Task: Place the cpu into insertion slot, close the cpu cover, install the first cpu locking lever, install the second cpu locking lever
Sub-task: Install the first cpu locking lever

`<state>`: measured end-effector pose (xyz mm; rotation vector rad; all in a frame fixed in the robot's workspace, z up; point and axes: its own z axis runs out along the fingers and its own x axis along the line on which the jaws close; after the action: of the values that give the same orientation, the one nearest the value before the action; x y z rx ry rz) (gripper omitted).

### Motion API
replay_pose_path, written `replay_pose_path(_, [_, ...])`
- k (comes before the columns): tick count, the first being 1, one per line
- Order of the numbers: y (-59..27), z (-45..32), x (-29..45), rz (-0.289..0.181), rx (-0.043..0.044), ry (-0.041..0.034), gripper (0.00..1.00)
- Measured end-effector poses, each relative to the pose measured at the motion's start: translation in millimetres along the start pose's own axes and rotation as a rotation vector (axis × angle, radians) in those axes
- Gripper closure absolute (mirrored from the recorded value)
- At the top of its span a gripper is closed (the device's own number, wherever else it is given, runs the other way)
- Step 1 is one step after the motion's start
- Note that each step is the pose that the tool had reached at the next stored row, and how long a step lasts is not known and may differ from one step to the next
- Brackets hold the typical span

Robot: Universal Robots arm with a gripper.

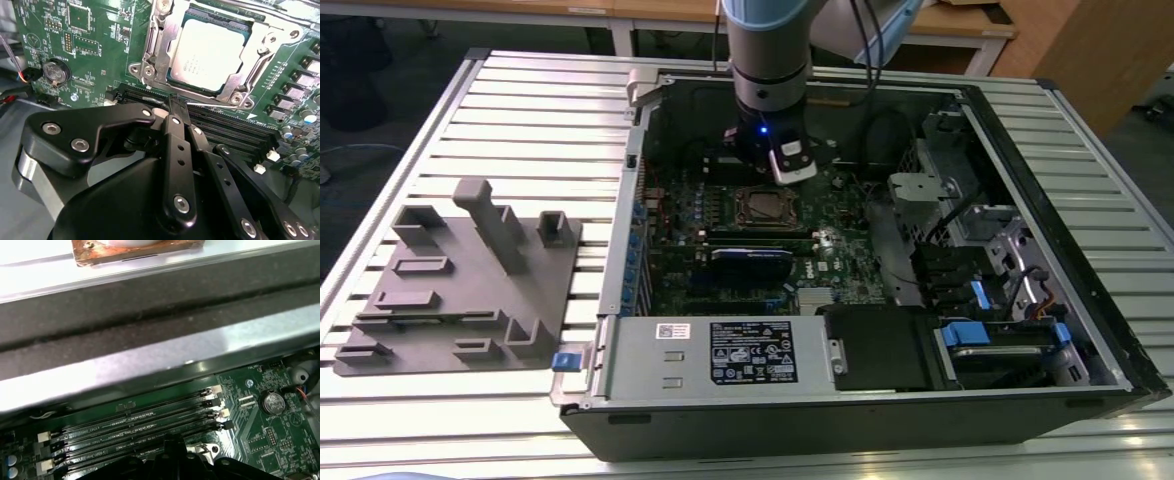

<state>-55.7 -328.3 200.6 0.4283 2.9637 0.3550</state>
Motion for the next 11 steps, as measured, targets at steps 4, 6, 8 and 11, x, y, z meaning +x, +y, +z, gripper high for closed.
replay_pose_path(4, [-0.3, -0.1, 1.3, 0.024, 0.0008, -0.0058, 0.89])
replay_pose_path(6, [-0.5, -0.2, 1.8, 0.036, 0.0016, -0.0087, 0.89])
replay_pose_path(8, [-0.6, -0.1, 2.1, 0.048, 0.0027, -0.0118, 0.89])
replay_pose_path(11, [-0.7, 0.2, 2.2, 0.066, 0.0042, -0.0165, 0.89])
